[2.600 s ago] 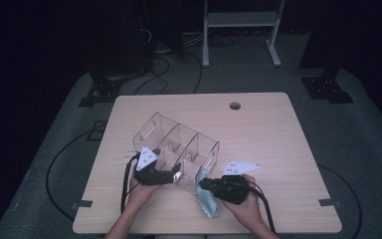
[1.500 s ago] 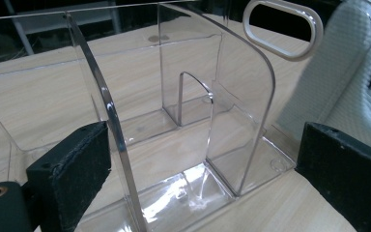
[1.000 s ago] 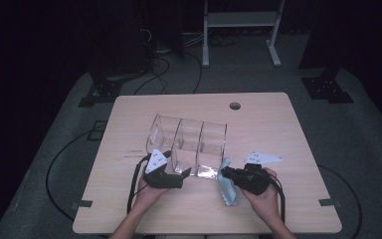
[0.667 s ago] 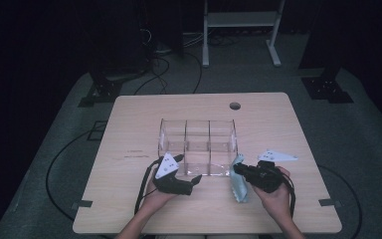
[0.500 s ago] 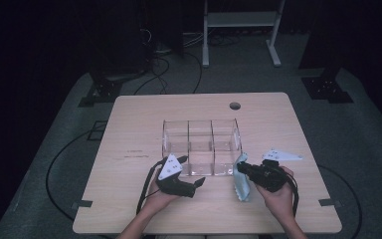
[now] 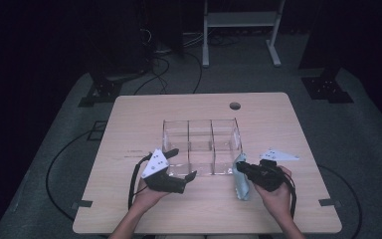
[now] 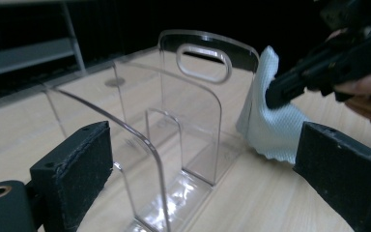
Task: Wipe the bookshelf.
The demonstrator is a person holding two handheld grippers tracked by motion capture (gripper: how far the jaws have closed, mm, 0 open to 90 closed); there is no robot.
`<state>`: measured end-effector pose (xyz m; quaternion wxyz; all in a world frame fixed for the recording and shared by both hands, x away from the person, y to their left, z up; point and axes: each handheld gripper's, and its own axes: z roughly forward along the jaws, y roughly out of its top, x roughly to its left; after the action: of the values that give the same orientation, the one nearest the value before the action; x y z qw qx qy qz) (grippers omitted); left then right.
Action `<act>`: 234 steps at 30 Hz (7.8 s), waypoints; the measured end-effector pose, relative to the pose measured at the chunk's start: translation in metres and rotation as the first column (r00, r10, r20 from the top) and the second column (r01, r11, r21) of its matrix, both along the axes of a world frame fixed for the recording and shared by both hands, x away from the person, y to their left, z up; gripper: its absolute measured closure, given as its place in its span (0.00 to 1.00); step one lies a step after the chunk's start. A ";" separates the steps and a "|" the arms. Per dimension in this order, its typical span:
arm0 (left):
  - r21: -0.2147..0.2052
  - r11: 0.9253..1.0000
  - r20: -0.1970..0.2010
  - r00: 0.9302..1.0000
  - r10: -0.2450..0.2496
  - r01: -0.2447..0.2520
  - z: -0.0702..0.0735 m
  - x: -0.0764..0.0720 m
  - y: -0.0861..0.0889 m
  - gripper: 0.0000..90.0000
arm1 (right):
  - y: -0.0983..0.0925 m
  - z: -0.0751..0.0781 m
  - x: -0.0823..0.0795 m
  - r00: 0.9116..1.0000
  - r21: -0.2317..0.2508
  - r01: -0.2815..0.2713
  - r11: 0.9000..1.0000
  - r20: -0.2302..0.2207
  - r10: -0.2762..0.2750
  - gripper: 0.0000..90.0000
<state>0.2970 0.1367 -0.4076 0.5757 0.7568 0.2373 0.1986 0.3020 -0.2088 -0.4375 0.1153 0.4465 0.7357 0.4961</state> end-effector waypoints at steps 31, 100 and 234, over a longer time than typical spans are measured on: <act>0.038 0.995 -0.092 0.991 0.092 -0.089 -0.023 0.044 0.041 0.18 | -0.017 -0.001 0.011 0.999 -0.004 0.051 0.999 -0.001 -0.051 0.92; 0.033 0.997 -0.131 0.989 0.066 -0.063 -0.029 0.014 0.046 0.54 | 0.005 -0.030 0.037 0.994 -0.097 0.077 0.992 -0.067 -0.083 0.92; 0.046 0.995 -0.126 0.987 0.095 -0.090 -0.031 -0.010 0.013 0.52 | 0.048 -0.014 0.040 1.000 -0.037 -0.007 0.999 -0.018 0.006 0.92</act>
<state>0.2872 0.1495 -0.4383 0.5340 0.7678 0.3045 0.1808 0.3419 -0.1608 -0.4514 0.1154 0.4464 0.7471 0.4788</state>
